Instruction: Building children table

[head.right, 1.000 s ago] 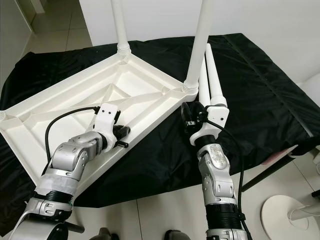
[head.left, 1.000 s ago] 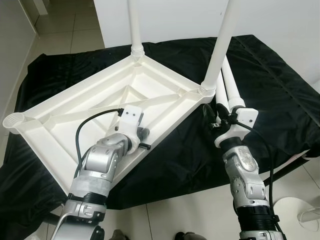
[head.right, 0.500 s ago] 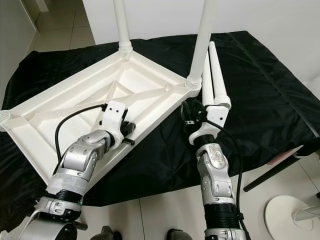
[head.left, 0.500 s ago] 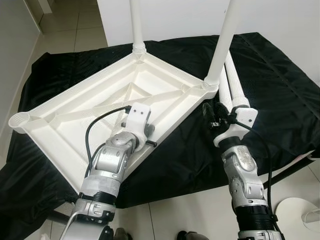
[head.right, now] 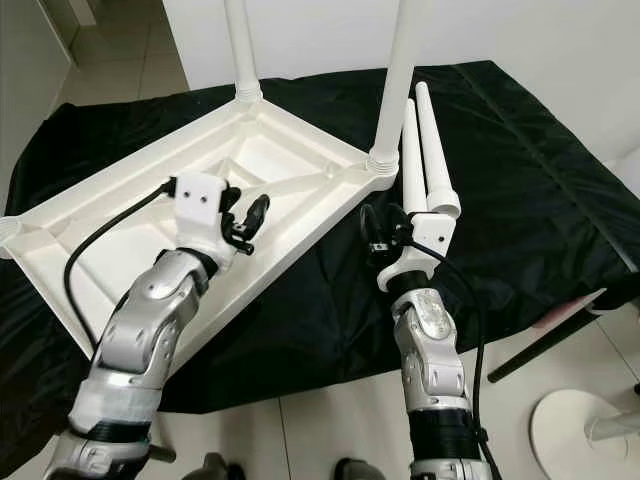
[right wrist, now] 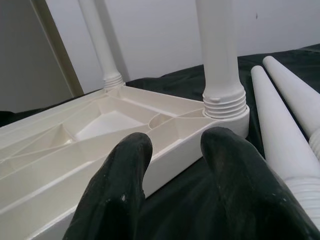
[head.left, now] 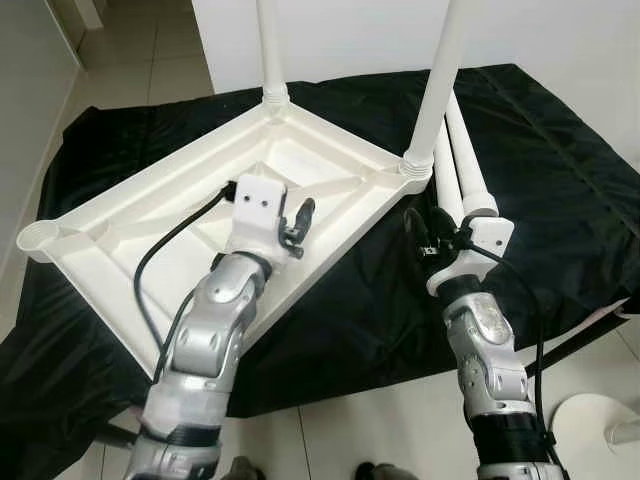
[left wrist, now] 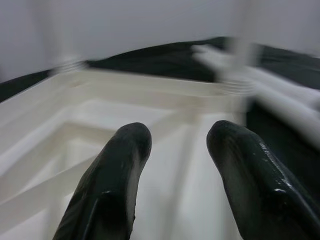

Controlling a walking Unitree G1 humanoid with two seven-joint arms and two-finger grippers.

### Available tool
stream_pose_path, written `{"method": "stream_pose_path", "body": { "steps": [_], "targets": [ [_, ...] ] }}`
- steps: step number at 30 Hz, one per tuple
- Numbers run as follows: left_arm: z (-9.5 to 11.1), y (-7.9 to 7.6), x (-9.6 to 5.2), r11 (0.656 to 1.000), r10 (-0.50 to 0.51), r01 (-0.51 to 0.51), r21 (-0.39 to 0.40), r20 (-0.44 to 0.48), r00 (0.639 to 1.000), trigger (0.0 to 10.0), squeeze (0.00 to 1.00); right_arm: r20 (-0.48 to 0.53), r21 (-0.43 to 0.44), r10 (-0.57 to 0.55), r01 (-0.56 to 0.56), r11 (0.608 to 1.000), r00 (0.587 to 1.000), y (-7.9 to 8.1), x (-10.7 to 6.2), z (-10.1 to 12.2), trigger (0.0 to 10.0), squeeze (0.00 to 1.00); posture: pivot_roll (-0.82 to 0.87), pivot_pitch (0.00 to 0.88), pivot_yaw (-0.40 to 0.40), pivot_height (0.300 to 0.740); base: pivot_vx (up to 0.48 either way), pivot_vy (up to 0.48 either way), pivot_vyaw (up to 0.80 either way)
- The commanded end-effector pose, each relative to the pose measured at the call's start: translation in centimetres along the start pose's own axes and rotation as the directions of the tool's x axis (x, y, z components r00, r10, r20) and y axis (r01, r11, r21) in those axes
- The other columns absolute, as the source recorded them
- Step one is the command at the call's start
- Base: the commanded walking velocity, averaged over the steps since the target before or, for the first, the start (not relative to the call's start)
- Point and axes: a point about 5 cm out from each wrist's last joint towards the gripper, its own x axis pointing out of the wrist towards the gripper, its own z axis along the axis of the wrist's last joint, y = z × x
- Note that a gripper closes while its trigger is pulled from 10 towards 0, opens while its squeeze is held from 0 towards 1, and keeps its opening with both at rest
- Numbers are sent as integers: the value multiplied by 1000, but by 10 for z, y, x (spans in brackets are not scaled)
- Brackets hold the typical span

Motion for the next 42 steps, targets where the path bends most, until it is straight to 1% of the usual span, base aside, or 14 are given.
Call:
{"method": "stream_pose_path", "body": {
  "steps": [1, 3, 6, 10, 15, 23, 24, 26, 29, 31, 35, 38, 40, 42],
  "targets": [
    [4, -7, -9, 985, -171, 171, 7, 35, 985, 10000, 0, -13, -1, 8, -8, 1000, 1000, 0, -3, -3, 10000, 0, -30, 108, 56, 740, 0, 0, 0],
    [3, -5, -12, 984, -177, 177, -6, 34, 984, 10000, 0, -14, -2, 10, -10, 1000, 1000, 1, -3, -3, 10000, 0, -30, 108, 56, 740, 0, 0, 0],
    [0, -3, -41, 940, -334, 335, -57, 22, 942, 10000, 0, -17, -6, 16, -16, 1000, 1000, -1, -2, -4, 10000, 0, -28, 104, 49, 740, 0, 0, 0],
    [-5, 4, -58, 925, -379, 378, -29, -42, 924, 10000, 0, -18, -10, 19, -19, 1000, 1000, -2, -2, -4, 10000, 0, -27, 97, 44, 740, 0, 0, 0],
    [-14, 40, -85, 943, -319, 330, 51, -153, 935, 10000, 0, -23, -16, 26, -26, 1000, 999, -3, -3, -5, 10000, 0, -18, 90, 38, 740, 0, 0, 0],
    [-29, 63, -110, 945, -275, 305, 116, -219, 936, 10000, 0, -28, -13, 35, -35, 999, 999, -1, -2, -6, 10000, 0, -6, 81, 37, 740, 0, 0, 0],
    [-35, 82, -125, 958, -204, 248, 147, -261, 944, 10000, 0, -27, -10, 40, -40, 999, 999, 0, -2, -7, 10000, 0, 1, 76, 38, 740, 0, 0, 0],
    [-37, 91, -132, 965, -169, 217, 146, -283, 944, 10000, 0, -27, -8, 42, -42, 999, 999, 1, -2, -8, 10000, 0, 4, 74, 40, 740, 0, 0, 0],
    [-37, 91, -132, 965, -169, 217, 146, -283, 944, 10000, 0, -27, -8, 42, -42, 999, 999, 1, -2, -8, 10000, 0, 4, 74, 40, 740, 0, 0, 0],
    [-38, 109, -144, 957, -100, 182, 227, -332, 938, 10000, 0, -30, -7, 44, -44, 999, 999, 1, -3, -8, 10000, 0, 10, 75, 40, 740, 0, 0, 0],
    [-38, 122, -152, 953, -43, 146, 266, -360, 932, 10000, 0, -34, -2, 45, -45, 999, 998, 1, -4, -9, 10000, 0, 13, 77, 37, 740, 0, 0, 0],
    [-39, 123, -152, 953, -35, 139, 269, -359, 933, 10000, 0, -36, 0, 45, -45, 999, 998, 1, -4, -10, 10000, 0, 12, 79, 40, 740, 0, 0, 0],
    [-38, 107, -143, 972, -68, 127, 197, -280, 958, 10000, 0, -33, 18, -27, 28, 999, 999, -4, -4, -12, 10000, 0, 9, 86, 42, 740, 0, 0, 0],
    [-38, 103, -141, 975, -80, 130, 182, -260, 962, 10000, 0, -30, 25, -51, 51, 998, 998, -6, -5, -12, 10000, 0, 9, 86, 42, 740, 0, 0, 0]
  ]
}}
